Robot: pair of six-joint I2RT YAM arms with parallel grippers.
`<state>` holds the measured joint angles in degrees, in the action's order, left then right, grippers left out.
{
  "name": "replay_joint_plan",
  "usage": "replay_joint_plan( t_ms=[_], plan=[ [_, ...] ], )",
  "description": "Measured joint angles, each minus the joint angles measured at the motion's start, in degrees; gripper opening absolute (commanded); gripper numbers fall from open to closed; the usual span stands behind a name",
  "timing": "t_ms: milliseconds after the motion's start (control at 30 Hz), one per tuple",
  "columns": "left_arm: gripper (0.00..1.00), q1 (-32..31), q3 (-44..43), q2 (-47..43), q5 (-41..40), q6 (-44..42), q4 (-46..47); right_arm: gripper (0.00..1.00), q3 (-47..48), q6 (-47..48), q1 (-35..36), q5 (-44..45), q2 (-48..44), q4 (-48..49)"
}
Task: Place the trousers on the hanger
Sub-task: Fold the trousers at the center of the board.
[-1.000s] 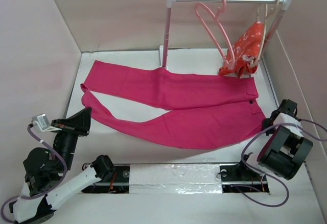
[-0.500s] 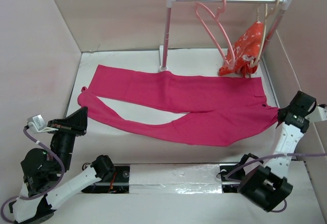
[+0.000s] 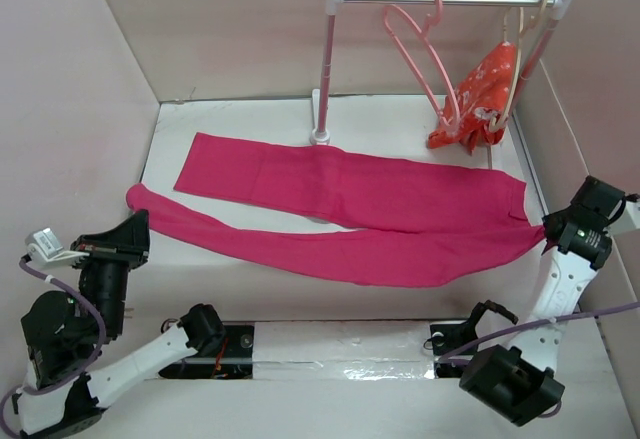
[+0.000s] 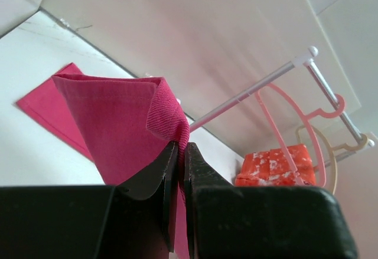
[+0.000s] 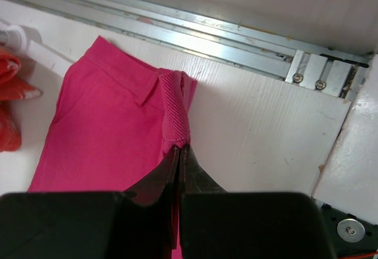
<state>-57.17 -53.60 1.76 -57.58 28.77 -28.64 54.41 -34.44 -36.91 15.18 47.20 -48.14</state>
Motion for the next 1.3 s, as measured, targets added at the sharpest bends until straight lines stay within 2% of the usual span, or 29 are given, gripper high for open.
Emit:
replay_joint_plan(
  t_ms=[167, 400, 500, 633, 733, 833, 867, 933, 1033, 1133, 1233, 1300],
  plan=[
    [0.0, -2.5, -1.7, 4.5, -5.4, 6.2, -4.0, 0.0, 0.0, -0.6, 2.6, -1.2, 4.4, 2.5],
    [0.0, -4.6, -5.3, 15.4, -8.4, 20.1, -9.5, 0.0, 3.7, -3.1, 9.9, -0.7, 20.0, 6.8],
    [0.0, -4.7, -5.8, 21.8, -10.3, 26.7, -13.3, 0.0, 5.7, -3.5, 11.7, -0.9, 22.9, 8.5],
    [0.0, -4.7, -9.4, 33.6, -11.2, 37.8, -24.0, 0.0, 10.8, -3.5, 13.0, -0.8, 27.4, 9.3],
    [0.0, -4.6, -9.8, 40.6, -11.3, 43.4, -29.4, 0.0, 15.3, -3.5, 14.9, 0.0, 31.3, 9.4],
    [0.0, -2.7, -9.8, 45.9, -11.0, 45.3, -31.0, 0.0, 16.2, -3.7, 16.7, -0.1, 32.6, 10.1],
    [0.0, 0.7, -9.6, 47.5, -10.8, 43.3, -28.5, 0.0, 16.2, -3.9, 16.9, -0.4, 32.8, 10.1],
    [0.0, 10.7, -8.1, 50.6, -8.0, 37.4, -17.6, 0.0, 16.1, -4.2, 17.0, -0.6, 32.8, 10.1],
    [0.0, 27.8, -4.1, 54.0, 2.9, 30.5, -3.1, 0.0, 15.4, -4.4, 17.2, -0.6, 32.5, 11.0],
    [0.0, 43.4, 1.4, 53.6, 11.8, 25.3, 3.0, 0.0, 14.2, -4.6, 17.2, -0.7, 32.2, 12.1],
    [0.0, 59.0, 2.0, 53.9, 21.9, 19.6, 6.7, 0.0, 13.7, -4.8, 17.2, -0.8, 32.4, 12.6],
    [0.0, 67.1, 2.0, 55.1, 26.3, 17.2, 8.4, 0.0, 13.7, -4.8, 17.4, -0.8, 32.7, 12.8]
  ],
)
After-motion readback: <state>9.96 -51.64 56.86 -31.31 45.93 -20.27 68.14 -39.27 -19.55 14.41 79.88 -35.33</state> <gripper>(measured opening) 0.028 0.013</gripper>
